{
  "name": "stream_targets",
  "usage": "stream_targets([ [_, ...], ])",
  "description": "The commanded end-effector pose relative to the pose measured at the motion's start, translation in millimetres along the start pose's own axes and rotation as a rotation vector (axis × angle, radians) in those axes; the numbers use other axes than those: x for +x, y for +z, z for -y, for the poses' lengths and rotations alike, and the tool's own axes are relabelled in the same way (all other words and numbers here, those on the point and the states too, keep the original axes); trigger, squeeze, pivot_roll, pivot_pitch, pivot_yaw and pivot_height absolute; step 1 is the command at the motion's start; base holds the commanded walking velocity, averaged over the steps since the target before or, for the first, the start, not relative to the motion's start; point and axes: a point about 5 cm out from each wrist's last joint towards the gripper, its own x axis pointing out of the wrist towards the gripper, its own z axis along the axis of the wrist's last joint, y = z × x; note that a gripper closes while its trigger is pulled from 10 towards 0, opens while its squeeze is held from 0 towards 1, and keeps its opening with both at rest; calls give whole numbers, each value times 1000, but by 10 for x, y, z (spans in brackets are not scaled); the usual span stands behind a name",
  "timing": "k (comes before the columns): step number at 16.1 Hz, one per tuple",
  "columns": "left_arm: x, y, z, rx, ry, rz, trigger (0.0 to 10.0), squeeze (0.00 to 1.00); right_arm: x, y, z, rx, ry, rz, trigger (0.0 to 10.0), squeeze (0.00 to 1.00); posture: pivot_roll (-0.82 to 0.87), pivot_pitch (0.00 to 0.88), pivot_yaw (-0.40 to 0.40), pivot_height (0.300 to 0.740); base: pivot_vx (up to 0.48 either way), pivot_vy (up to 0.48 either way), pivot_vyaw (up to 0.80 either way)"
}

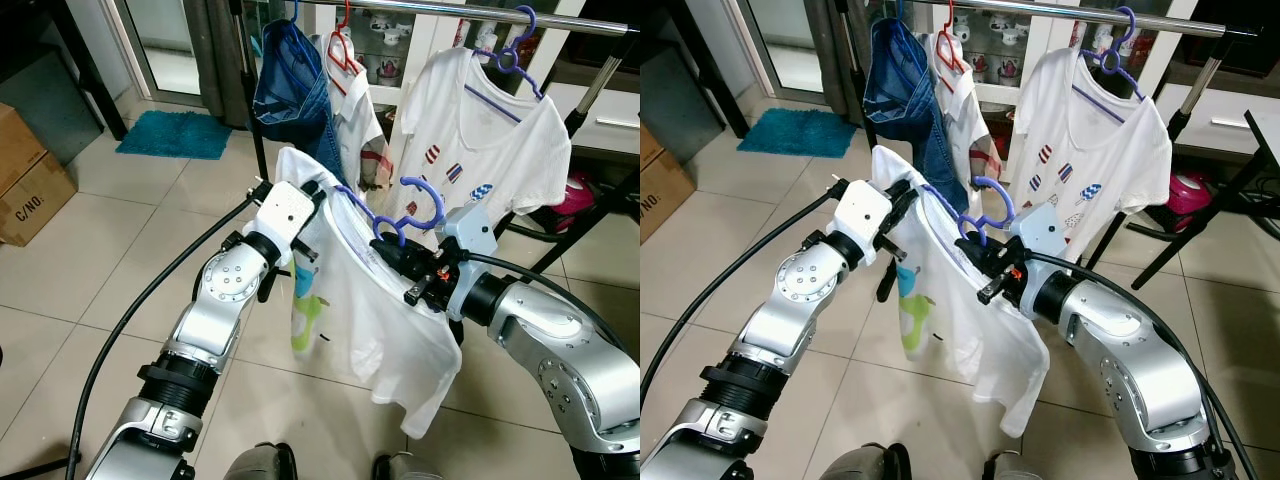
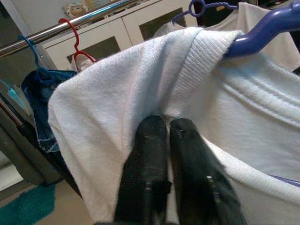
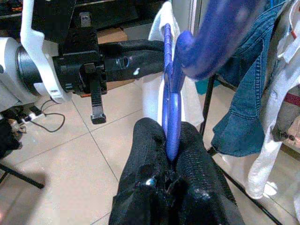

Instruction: Hang hanger

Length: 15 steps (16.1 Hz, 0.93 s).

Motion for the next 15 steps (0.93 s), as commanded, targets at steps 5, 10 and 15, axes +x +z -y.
stream_targets([
  [5, -7, -13, -35, 6, 3, -7, 0, 0, 12, 71, 0, -17, 12, 23, 0, 0, -181, 85, 49, 740, 0, 0, 0],
  [10, -110, 199, -74, -26, 18, 129, 0, 0, -4, -3, 101, -20, -73, -22, 0, 0, -178, 92, 62, 740, 0, 0, 0],
  [15, -237, 378, -327, 25, 159, 222, 0, 0, -40, -102, 86, -38, -65, -76, 0, 0, -175, 85, 52, 740, 0, 0, 0],
])
